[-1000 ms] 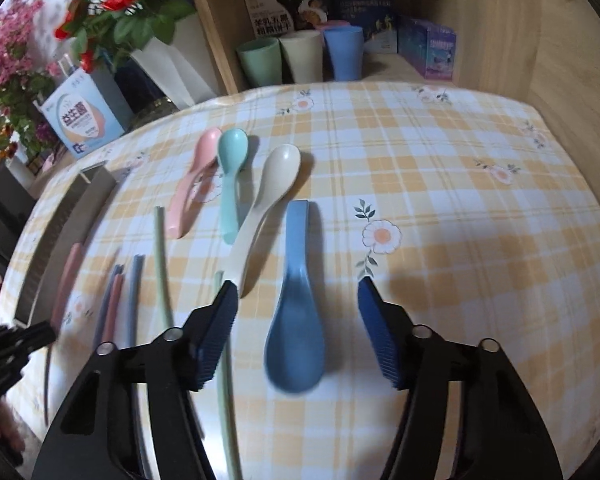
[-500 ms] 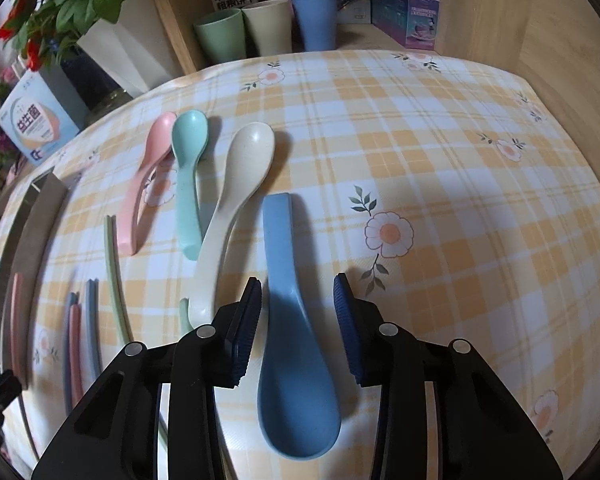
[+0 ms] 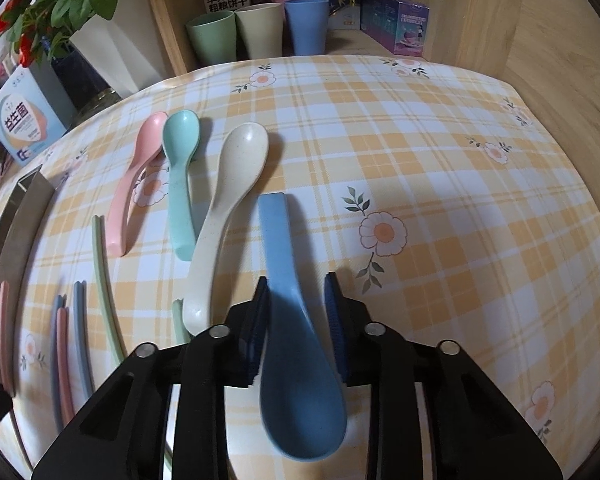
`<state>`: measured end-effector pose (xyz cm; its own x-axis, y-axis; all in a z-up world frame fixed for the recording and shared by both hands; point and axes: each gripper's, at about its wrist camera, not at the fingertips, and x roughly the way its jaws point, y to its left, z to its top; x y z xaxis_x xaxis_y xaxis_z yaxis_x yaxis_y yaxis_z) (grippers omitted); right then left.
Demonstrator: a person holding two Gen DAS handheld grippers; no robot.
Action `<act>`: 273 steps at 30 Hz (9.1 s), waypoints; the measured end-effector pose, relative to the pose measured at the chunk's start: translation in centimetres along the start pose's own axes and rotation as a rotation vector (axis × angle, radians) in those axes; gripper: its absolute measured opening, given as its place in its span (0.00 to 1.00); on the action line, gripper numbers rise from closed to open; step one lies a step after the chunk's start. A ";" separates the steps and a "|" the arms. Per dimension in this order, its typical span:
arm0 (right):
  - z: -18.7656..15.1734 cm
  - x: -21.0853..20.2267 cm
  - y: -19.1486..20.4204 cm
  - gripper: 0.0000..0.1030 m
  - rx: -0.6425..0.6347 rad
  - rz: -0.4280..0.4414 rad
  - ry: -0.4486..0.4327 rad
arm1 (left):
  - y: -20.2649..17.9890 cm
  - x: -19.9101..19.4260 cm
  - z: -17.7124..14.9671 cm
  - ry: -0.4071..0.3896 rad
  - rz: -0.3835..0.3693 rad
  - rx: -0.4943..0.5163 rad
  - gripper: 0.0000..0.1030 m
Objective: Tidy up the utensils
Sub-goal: 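Grasp the blue spoon with the right gripper and lift it while the left holds the pink chopstick, then carry the pink chopstick into the steel basket and open the left gripper while the right holds the spoon, then lower the blue spoon into the steel basket and open the right gripper, then withdraw both open grippers from the basket back over the utensils, then lower the left gripper onto the blue chopstick and close on it, then grasp the cream spoon with the right gripper and lift it while the left lifts the blue chopstick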
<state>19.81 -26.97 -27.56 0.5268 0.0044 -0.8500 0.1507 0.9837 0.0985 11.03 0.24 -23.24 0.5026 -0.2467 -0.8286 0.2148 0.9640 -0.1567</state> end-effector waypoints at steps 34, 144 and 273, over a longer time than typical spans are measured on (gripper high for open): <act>-3.5 -6.4 1.6 0.06 0.061 0.171 -0.052 | 1.9 -1.9 0.7 -0.039 -0.033 -0.064 0.06; 2.5 -12.4 14.7 0.84 -0.149 0.409 -0.168 | 12.4 -7.6 6.2 -0.128 0.074 -0.120 0.94; 3.7 1.8 1.4 0.26 0.101 0.236 0.040 | 1.5 -3.7 0.6 -0.173 0.061 -0.093 0.05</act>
<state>24.11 -26.30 -27.04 0.5242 0.2412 -0.8167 0.1107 0.9316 0.3461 9.98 2.53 -20.11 0.6500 -0.1933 -0.7349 0.1054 0.9807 -0.1648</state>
